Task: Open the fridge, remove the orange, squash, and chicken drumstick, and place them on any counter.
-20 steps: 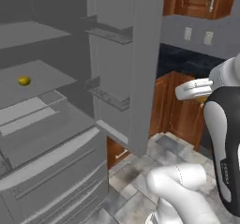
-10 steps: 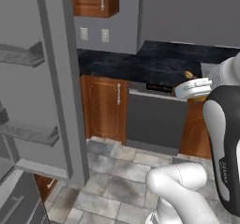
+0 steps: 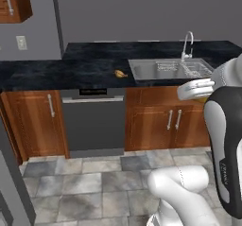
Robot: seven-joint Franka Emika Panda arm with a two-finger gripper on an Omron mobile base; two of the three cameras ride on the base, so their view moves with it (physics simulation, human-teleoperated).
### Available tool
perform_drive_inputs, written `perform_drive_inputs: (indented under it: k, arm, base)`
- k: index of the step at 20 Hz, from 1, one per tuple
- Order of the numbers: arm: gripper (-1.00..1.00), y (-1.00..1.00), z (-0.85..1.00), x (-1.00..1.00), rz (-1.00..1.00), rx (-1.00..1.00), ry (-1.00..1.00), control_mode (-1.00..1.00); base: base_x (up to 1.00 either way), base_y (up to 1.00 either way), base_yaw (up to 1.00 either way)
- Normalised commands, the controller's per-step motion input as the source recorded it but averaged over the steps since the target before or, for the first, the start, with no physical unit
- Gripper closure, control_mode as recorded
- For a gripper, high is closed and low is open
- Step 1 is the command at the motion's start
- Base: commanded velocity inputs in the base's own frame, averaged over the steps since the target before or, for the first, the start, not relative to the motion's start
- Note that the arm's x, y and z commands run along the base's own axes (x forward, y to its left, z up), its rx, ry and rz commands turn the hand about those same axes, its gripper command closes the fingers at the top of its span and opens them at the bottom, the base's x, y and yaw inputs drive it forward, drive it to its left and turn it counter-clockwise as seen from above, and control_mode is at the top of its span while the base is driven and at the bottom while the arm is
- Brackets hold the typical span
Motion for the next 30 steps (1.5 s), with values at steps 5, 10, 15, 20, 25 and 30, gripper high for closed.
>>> perform_drive_inputs:
  k: [5, 10, 15, 20, 25, 30]
  arm:
    - [1.0, 0.0, 0.0, 0.0, 0.0, 0.0, 0.0, 1.0]
    - [1.0, 0.0, 0.0, 0.0, 0.0, 0.0, 0.0, 1.0]
    - [1.0, 0.0, 0.0, 0.0, 0.0, 0.0, 0.0, 1.0]
    - [1.0, 0.0, 0.0, 0.0, 0.0, 0.0, 0.0, 1.0]
    - [1.0, 0.0, 0.0, 0.0, 0.0, 0.0, 0.0, 1.0]
    - [1.0, 0.0, 0.0, 0.0, 0.0, 0.0, 0.0, 1.0]
  base:
    - [0.0, -0.04, -0.05]
    - [0.61, 0.07, 0.0]
    - [1.0, 0.02, 0.0]
    - [1.0, 0.13, 0.0]
    - [0.88, 0.34, 0.0]
    - [0.72, 0.41, 0.0]
